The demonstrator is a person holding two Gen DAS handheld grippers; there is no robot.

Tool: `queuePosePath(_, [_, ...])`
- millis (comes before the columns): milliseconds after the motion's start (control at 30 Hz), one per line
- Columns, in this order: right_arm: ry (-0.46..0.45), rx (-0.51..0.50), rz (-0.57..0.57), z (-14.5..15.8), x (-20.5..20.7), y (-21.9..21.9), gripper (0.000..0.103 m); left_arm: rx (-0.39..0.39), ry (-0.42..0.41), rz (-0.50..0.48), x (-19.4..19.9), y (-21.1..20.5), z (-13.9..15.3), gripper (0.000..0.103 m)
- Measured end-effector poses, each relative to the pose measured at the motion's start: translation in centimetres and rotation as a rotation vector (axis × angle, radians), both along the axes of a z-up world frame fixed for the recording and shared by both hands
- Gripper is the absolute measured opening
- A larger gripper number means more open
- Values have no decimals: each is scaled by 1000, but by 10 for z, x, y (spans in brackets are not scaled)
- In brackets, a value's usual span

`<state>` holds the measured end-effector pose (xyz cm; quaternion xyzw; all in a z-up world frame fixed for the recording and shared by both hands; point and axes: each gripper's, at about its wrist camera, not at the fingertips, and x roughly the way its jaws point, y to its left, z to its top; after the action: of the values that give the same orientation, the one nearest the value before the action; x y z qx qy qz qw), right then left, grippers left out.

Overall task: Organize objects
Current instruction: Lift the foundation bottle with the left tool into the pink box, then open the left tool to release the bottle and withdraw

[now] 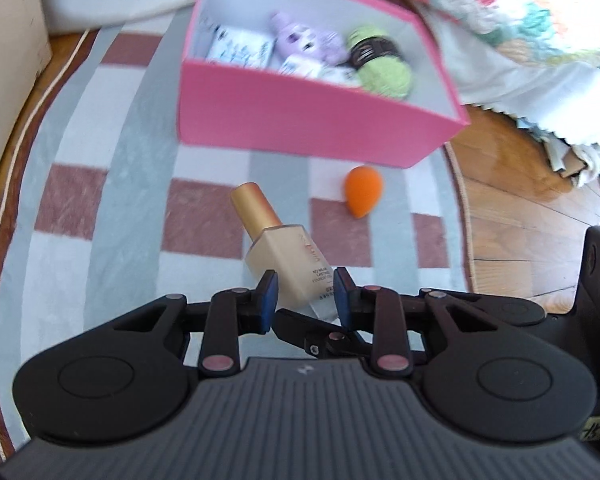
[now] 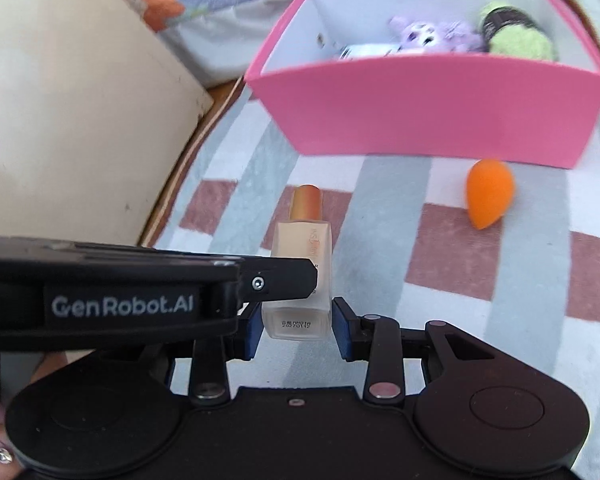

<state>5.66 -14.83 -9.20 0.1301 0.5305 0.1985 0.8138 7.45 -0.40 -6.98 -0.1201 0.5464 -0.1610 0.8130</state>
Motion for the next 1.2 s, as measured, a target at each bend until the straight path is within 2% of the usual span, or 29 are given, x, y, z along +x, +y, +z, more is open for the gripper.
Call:
queuePosePath(267, [-93,14,-37,54,-11,-13,41,19,-127,-39,-6,-12,61,28])
queuePosePath(367, [-126,65,-69,72,-8,-19,41,26,-155,-55,1,-13,86,28])
queuePosePath(533, [-186,119,-99,104,7,-26,41,84,-231,-101,24,-23,127,28])
queuePosePath(667, [-220,144,-113,121,35,-32,41,65,-226,-85,62,-29,143,29])
queuePosePath(767, [-227,139,-143,124,61,-37,41,54,-218,-78,96,-33,139,29])
queuePosePath(900, [-191,148,-180,110,107,-44,42,58,-193,-51,139,-37,120,29])
queuePosePath(1200, [-80,90,-189,56,190,-40,42,36,-76,4,218,-39,51,29])
